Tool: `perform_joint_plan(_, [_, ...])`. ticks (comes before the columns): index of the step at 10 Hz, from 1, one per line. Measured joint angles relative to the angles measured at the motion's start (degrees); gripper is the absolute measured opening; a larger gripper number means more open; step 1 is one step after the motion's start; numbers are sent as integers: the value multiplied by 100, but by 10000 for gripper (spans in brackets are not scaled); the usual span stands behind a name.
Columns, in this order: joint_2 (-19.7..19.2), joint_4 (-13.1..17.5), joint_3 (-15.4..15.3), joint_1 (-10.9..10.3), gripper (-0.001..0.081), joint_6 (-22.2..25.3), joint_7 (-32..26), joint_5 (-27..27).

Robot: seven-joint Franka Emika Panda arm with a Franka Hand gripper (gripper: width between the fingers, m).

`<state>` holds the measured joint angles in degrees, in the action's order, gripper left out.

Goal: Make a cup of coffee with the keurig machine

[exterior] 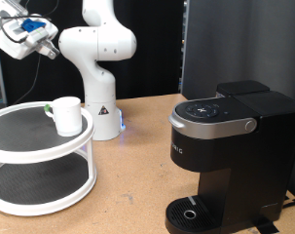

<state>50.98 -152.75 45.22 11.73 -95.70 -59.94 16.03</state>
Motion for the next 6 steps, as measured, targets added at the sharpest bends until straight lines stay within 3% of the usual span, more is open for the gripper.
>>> perform_joint_plan(6, [-323, 466, 169, -83, 7, 363, 0, 31])
